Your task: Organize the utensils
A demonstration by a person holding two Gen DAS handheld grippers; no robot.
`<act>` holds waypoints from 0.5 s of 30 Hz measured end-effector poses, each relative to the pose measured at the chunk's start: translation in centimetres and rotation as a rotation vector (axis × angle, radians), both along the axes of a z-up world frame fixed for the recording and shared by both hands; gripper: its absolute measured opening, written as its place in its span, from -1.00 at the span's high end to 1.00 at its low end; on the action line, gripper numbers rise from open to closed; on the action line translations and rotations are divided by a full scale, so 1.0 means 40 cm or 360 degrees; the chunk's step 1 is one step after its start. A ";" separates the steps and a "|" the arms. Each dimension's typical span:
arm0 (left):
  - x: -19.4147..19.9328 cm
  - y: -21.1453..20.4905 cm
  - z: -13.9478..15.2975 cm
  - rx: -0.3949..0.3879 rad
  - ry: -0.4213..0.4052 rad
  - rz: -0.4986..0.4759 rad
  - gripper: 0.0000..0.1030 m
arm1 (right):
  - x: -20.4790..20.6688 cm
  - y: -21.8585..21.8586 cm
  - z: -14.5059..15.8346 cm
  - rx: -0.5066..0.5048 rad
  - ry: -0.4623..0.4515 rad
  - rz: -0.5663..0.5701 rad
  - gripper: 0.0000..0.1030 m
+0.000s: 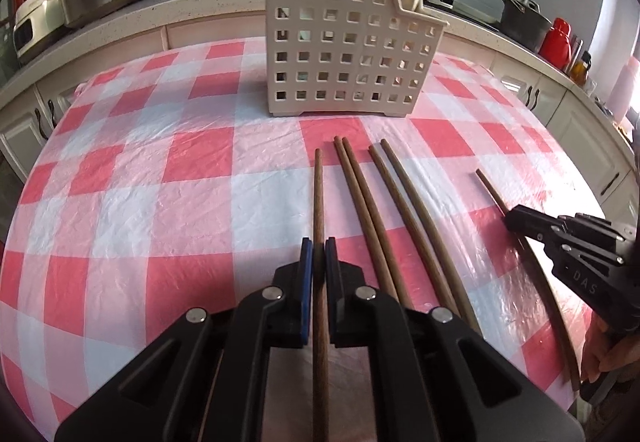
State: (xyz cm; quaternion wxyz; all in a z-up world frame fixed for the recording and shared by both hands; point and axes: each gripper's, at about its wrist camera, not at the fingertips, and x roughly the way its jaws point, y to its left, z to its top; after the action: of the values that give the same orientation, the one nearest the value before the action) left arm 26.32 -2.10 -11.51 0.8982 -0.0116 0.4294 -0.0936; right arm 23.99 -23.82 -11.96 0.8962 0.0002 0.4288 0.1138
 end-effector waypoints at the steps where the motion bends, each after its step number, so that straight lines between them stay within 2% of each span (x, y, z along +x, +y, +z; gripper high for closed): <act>1: 0.001 0.005 0.001 -0.0017 0.0008 0.0009 0.88 | 0.000 -0.001 0.000 0.0007 0.0001 -0.0002 0.87; 15: -0.004 0.011 -0.013 -0.0023 0.0038 0.0027 0.88 | -0.006 0.007 -0.001 0.0021 0.0005 0.0011 0.86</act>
State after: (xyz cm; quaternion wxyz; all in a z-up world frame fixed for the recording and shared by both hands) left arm 26.17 -1.66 -12.03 0.8937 -0.0228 0.4393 -0.0888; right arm 23.77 -23.54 -11.99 0.8952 0.0048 0.4294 0.1197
